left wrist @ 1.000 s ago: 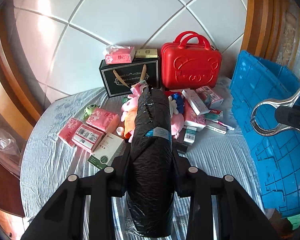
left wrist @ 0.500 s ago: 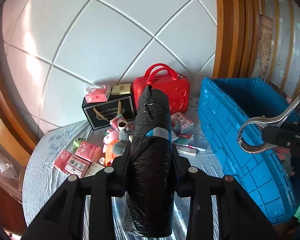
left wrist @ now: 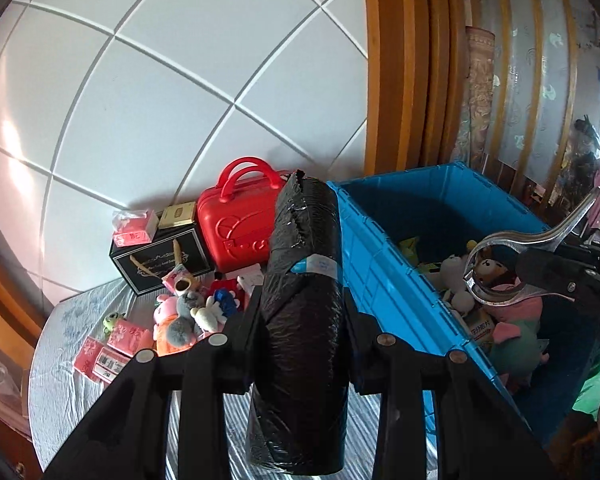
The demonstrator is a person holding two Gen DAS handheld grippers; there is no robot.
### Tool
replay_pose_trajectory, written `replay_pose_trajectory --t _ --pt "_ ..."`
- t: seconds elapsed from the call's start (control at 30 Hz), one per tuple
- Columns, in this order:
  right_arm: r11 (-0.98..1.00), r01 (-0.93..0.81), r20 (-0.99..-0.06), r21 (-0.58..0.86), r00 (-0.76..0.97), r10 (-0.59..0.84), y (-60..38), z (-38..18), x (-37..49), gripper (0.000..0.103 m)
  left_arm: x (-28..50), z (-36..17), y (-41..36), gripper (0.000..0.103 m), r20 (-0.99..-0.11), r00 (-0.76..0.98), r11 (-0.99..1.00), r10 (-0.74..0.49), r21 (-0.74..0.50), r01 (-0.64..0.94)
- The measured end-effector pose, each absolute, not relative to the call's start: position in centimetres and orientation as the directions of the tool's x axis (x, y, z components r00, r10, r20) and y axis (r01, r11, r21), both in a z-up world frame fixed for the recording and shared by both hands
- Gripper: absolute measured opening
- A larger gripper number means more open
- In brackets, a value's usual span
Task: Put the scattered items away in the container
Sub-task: 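Carry the black roll and nail clipper with both grippers over the blue bin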
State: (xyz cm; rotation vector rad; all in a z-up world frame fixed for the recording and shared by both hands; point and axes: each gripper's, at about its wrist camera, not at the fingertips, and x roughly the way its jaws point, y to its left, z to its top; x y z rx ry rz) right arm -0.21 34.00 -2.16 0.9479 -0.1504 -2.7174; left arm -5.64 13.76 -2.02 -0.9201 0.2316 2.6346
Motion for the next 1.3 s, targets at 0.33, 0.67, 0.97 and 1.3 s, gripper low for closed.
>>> replay_pose_trajectory --t 0.33,0.67,0.97,1.3 --pt "-0.977 0.096 -0.595 0.191 -0.78 -0.193 40.5 -2.3 1.3 0.023 -6.1 -2.2 21.7 0.033 -0.637 -0.687 -0.877 0.349 0.036 -0.478" --pt "-0.984 -0.023 -0.623 0.177 -0.777 -0.094 46.9 -4.4 0.5 0.023 -8.3 -3.1 29.8 0.033 -0.665 -0.621 -0.821 0.415 0.019 -0.57" --pt "-0.985 -0.067 -0.636 0.16 -0.77 -0.051 51.1 -5.0 -3.5 0.023 -11.6 -4.0 34.8 0.033 -0.697 -0.577 -0.811 0.425 -0.01 -0.585" --pt "-0.976 -0.115 -0.657 0.182 -0.753 -0.034 54.0 -6.5 -9.9 0.023 -15.5 -5.7 37.5 0.033 -0.736 -0.565 -0.829 0.373 0.009 -0.559"
